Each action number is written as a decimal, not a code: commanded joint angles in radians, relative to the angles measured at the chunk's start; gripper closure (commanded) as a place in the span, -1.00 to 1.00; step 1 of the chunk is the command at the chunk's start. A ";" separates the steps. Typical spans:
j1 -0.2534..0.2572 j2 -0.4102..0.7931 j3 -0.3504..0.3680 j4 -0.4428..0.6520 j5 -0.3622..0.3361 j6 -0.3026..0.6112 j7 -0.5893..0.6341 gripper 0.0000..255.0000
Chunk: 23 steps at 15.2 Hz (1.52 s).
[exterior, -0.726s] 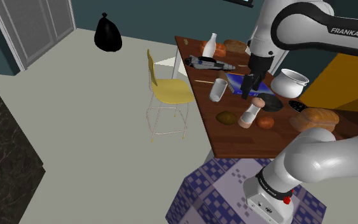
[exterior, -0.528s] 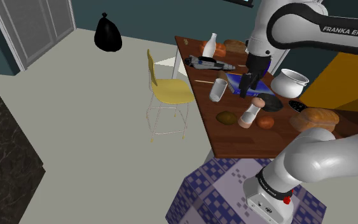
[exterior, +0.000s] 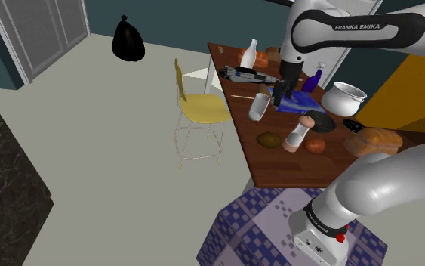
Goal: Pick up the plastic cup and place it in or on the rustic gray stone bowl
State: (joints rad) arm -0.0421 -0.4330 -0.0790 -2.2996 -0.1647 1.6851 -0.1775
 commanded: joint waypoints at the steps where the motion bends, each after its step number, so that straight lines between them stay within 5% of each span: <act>1: -0.006 0.081 -0.020 0.047 -0.002 0.031 -0.026 -1.00; 10: -0.044 0.441 -0.098 0.329 0.030 0.092 -0.167 -1.00; 19: -0.114 0.831 -0.124 0.740 0.107 0.043 -0.300 -1.00; 23: -0.119 0.847 -0.124 0.719 0.109 0.078 -0.304 -1.00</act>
State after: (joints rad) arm -0.1592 0.4087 -0.2021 -1.5767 -0.0560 1.7545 -0.4785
